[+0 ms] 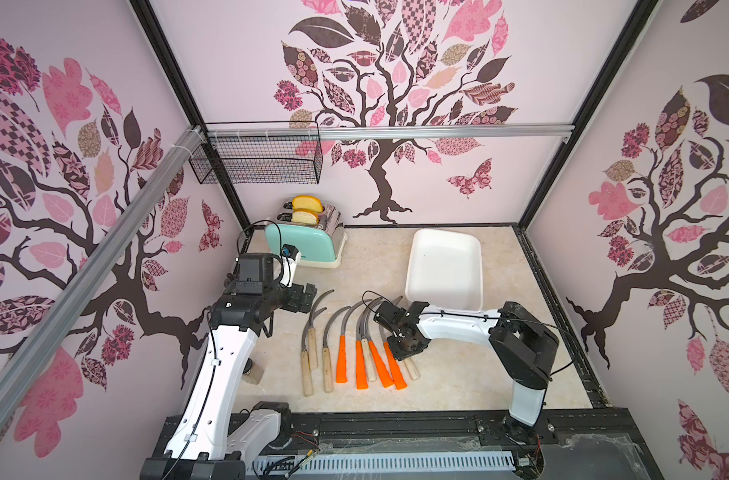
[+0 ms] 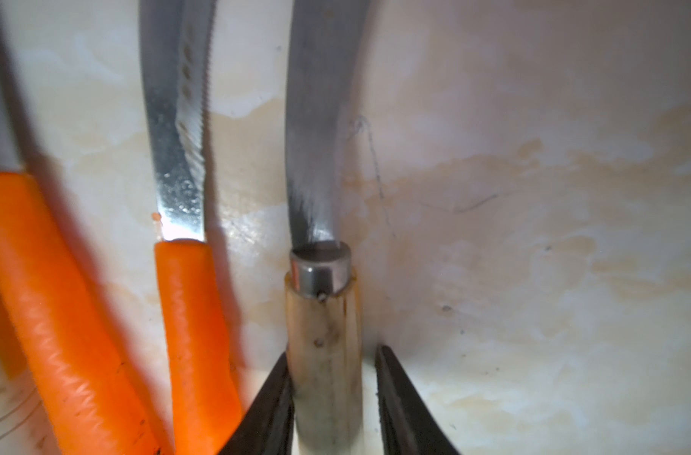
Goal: Put small sickles into storage boxes
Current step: Pick up the sickle at the center of the board.
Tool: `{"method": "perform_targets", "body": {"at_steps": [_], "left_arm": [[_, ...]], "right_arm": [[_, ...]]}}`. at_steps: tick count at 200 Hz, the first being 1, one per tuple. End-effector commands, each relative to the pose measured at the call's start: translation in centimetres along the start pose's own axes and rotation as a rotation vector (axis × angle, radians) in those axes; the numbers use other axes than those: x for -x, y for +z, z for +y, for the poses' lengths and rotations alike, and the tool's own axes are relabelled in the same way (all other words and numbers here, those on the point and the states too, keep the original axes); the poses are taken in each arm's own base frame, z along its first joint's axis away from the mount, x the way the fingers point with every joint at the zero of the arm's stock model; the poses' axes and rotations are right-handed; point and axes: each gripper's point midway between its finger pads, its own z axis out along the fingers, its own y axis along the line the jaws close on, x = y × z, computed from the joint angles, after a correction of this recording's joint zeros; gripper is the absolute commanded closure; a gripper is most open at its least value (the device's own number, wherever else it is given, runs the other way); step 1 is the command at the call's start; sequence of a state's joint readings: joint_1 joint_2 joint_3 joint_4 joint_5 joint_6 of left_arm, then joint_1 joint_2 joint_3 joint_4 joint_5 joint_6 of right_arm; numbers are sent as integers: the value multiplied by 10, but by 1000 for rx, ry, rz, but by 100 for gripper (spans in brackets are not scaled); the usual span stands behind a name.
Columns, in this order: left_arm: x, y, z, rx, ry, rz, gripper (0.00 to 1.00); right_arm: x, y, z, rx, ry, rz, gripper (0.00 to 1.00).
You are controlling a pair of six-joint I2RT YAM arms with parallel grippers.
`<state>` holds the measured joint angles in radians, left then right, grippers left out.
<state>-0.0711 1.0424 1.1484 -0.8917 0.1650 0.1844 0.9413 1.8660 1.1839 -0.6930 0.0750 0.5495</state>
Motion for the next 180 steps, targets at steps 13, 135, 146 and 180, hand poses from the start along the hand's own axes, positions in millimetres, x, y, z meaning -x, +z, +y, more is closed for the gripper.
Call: {"method": "perform_targets", "body": {"at_steps": [13, 135, 146, 180], "left_arm": [[8, -2, -4, -21, 8, -31, 2], [1, 1, -8, -42, 9, -18, 2], [0, 1, -9, -47, 8, -14, 2], [-4, 2, -11, -60, 8, -10, 2]], "right_arm": [[-15, 10, -16, -64, -2, 51, 67], [-16, 6, -16, -59, -45, 53, 82], [-17, 5, -15, -50, -58, 54, 83], [-14, -1, -14, -44, -81, 48, 84]]}}
